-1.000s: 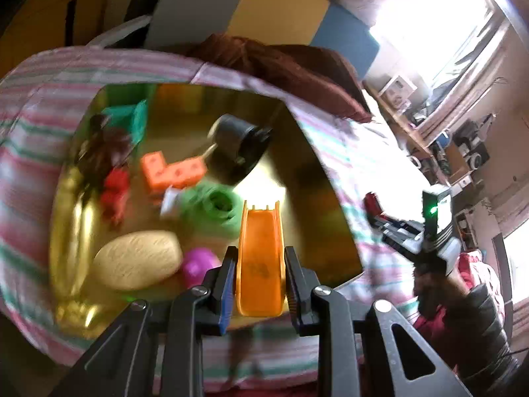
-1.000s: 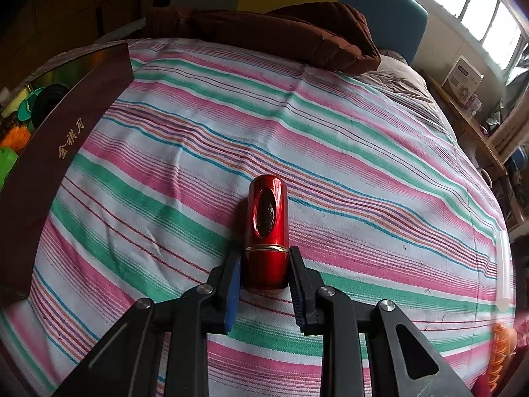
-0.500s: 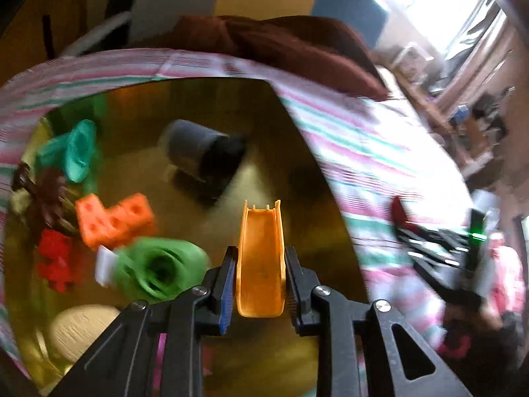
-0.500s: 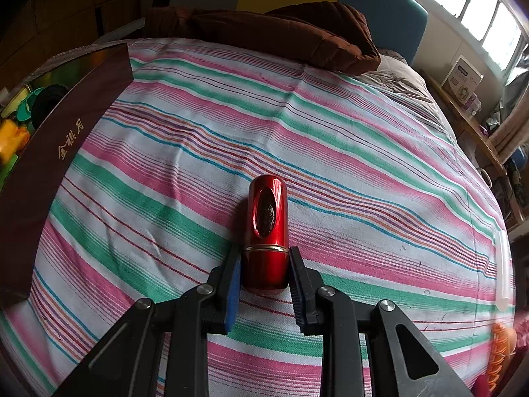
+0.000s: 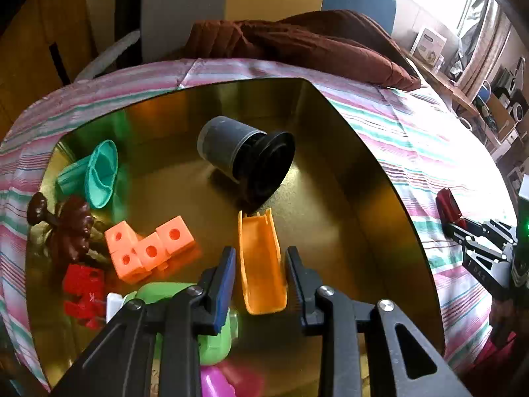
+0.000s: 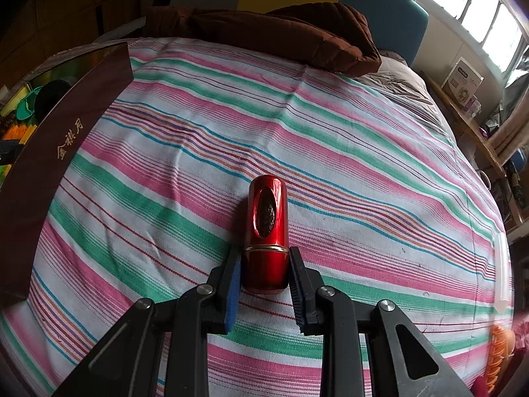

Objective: Organize rigid objects
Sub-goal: 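Lower the orange slide into the tray and open the left gripper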

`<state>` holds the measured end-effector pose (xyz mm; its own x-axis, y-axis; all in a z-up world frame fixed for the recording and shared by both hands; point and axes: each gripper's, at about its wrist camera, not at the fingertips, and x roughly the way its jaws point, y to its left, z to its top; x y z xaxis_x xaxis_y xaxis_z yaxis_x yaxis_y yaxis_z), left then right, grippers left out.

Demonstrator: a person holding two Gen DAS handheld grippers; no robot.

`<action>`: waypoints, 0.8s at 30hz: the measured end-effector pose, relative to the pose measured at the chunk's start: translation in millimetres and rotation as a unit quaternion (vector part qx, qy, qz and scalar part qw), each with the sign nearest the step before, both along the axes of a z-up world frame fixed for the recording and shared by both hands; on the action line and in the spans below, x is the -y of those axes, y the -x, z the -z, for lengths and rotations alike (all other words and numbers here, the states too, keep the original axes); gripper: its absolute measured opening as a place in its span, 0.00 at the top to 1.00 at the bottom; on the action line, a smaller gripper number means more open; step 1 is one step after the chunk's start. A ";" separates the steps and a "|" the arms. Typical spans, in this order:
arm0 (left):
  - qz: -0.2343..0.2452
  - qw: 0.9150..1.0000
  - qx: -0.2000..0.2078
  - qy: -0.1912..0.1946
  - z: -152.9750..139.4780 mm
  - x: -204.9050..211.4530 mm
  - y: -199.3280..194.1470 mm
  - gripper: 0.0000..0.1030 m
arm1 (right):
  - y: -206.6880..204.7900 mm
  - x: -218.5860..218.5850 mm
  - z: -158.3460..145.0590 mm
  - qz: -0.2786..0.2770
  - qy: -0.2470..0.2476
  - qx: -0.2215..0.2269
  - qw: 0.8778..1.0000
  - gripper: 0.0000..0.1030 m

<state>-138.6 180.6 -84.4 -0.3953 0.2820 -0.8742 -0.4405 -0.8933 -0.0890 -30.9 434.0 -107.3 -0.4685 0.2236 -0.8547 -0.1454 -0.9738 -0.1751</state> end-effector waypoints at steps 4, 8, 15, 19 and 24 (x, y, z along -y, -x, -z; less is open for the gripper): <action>0.008 0.999 -0.029 -0.015 -11.5 3.1 -11.9 0.71 | 0.5 0.3 0.2 0.000 -0.001 0.000 1.000 0.73; 0.006 0.998 -0.057 -0.018 -24.9 6.3 -22.9 0.71 | 0.6 0.5 0.3 0.000 -0.002 -0.001 1.000 0.73; 0.003 0.993 -0.113 -0.018 -58.0 15.7 -51.5 0.71 | 1.7 1.0 1.1 0.001 0.001 -0.002 1.000 0.73; -0.003 0.990 -0.137 -0.027 -74.6 24.3 -68.3 0.71 | 1.2 -0.3 1.5 0.003 0.005 -0.003 1.000 0.73; -0.014 0.990 -0.137 -0.031 -81.8 39.3 -84.4 0.71 | 1.3 -0.6 2.3 0.003 0.003 -0.004 1.000 0.73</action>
<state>-54.2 141.3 -2.6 -0.6242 0.3172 -0.7140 -0.4311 -0.9020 -0.0238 -32.2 434.6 -109.6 -0.4750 0.2205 -0.8519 -0.1519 -0.9741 -0.1675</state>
